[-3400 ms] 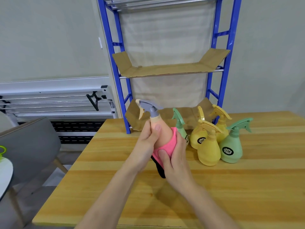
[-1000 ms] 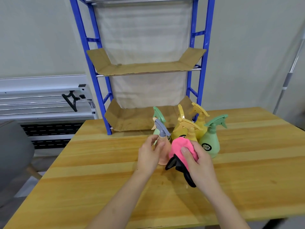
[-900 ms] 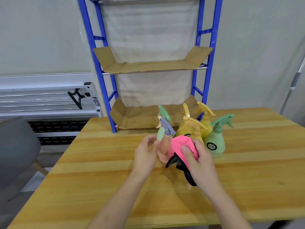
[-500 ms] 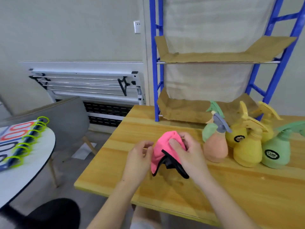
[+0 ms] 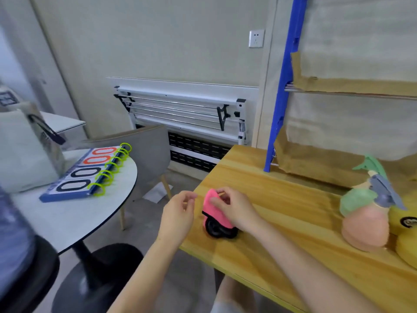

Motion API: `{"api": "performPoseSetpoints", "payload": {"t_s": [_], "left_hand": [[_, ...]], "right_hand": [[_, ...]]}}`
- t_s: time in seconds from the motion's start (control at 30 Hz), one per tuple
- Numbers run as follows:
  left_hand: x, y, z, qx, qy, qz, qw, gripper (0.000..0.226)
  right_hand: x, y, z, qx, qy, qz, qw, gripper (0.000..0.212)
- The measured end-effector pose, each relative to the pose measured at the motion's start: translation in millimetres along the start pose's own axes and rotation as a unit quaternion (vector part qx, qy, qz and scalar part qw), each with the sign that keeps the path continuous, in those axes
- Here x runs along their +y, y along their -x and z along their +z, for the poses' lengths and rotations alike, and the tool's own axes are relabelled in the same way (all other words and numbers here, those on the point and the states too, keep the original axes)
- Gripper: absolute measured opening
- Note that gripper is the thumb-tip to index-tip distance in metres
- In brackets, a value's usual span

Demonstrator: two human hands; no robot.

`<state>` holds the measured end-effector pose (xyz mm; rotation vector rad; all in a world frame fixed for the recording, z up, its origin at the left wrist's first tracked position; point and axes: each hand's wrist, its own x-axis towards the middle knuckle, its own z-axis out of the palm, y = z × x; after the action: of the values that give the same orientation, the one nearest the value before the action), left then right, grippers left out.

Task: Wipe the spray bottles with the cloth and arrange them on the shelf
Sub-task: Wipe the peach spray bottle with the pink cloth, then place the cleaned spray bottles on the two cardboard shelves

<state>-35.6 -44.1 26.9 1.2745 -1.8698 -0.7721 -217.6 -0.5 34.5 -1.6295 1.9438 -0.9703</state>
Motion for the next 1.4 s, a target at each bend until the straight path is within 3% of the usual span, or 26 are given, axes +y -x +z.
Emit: {"api": "performPoseSetpoints", "payload": {"t_s": [0.2,0.3,0.4,0.53,0.7,0.9,1.1,1.4], "left_hand": [[-4.6,-1.4,4.0,-0.005,0.002,-0.016,1.0,0.022],[-7.5,-0.4,-2.8,0.01,0.003,-0.024,1.0,0.023],[-12.6,0.4,-12.8,0.025,0.01,-0.046,0.999,0.024],[-25.3,1.8,-22.4,0.042,0.011,-0.067,0.997,0.024],[-28.2,3.3,-29.9,0.049,0.008,-0.076,0.996,0.025],[-18.2,3.5,-17.5,0.031,0.0,-0.058,0.998,0.024],[6.6,2.4,1.6,0.031,-0.041,0.032,0.998,0.027],[83.9,14.1,72.1,-0.031,-0.027,0.171,0.984,0.024]], "right_hand": [[14.3,12.0,5.6,-0.081,0.096,-0.007,0.992,0.064],[8.4,17.5,14.3,-0.066,0.101,-0.067,0.99,0.062],[-2.9,20.6,26.0,-0.022,0.114,-0.144,0.983,0.044],[-13.6,27.6,44.9,-0.032,0.138,-0.201,0.969,0.036],[-0.4,36.0,63.4,-0.09,0.22,-0.17,0.956,0.056],[-7.7,40.0,48.5,-0.113,0.196,-0.141,0.964,0.06],[-1.3,52.1,5.0,-0.028,0.135,-0.084,0.987,0.051],[34.7,99.6,-88.4,0.146,0.181,-0.029,0.972,0.03]]}}
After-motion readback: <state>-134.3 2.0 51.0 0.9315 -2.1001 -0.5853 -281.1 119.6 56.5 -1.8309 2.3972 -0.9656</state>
